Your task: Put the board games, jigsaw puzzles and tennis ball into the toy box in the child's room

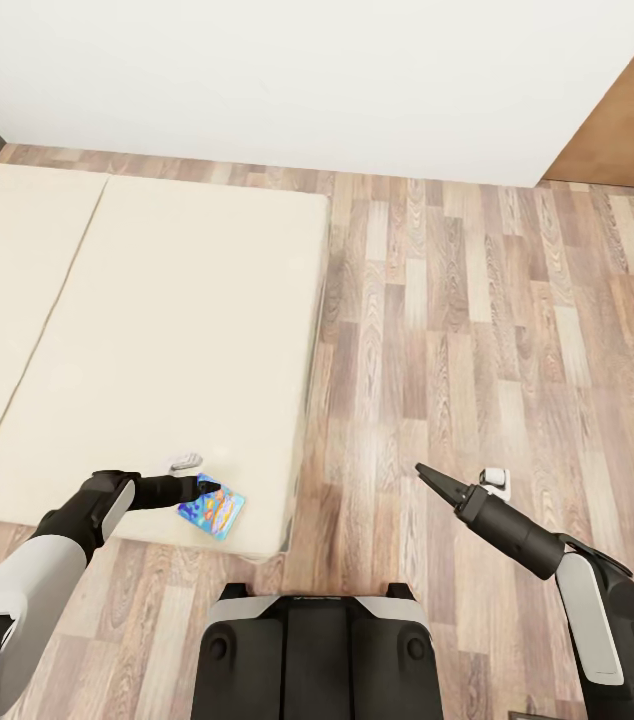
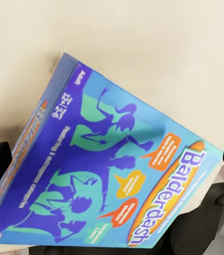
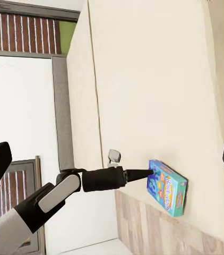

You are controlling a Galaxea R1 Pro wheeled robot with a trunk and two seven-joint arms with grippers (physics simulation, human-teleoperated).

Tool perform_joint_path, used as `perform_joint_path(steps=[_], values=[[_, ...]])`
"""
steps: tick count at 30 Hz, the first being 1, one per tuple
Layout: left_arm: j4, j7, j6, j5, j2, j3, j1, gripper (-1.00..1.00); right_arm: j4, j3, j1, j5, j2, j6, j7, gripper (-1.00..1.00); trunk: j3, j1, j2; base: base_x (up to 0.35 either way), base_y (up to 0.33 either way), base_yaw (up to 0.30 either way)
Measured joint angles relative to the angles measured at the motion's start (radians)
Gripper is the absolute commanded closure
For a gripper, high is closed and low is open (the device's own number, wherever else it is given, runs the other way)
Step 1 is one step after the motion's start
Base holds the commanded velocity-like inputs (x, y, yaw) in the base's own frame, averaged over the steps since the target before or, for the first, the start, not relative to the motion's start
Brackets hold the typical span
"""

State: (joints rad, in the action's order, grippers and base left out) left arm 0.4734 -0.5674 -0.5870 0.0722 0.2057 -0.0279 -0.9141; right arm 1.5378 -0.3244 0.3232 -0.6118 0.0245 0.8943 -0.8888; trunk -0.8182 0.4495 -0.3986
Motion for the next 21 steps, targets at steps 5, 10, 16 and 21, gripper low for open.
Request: perform_joint_path(steps=[5,10,16,21], values=[[0.0,0.0,0.0,0.0,0.0,0.0,0.0,-1.0,0.001,0.0,0.0,0.0,0.0,0.0,0.0,-1.0,0.0,0.0,0.0,0.0,-0.215,0.0],[0.0,0.001,0.002,-0.003,0.0,0.0,0.0,-1.0,0.001,0.0,0.0,0.0,0.0,-0.001,-0.001,-1.0,0.0,0.0,0.0,0.0,-0.071,0.0],[0.001,0.002,0.003,-0.004,0.0,-0.001,0.0,-1.0,0.001,0.0,0.0,0.0,0.0,0.0,-0.001,-1.0,0.0,0.0,0.0,0.0,-0.01,0.0],[0.001,0.002,0.003,-0.004,0.0,-0.001,0.0,-1.0,0.001,0.0,0.0,0.0,0.0,0.0,-0.001,-1.0,0.0,0.0,0.0,0.0,-0.008,0.0]])
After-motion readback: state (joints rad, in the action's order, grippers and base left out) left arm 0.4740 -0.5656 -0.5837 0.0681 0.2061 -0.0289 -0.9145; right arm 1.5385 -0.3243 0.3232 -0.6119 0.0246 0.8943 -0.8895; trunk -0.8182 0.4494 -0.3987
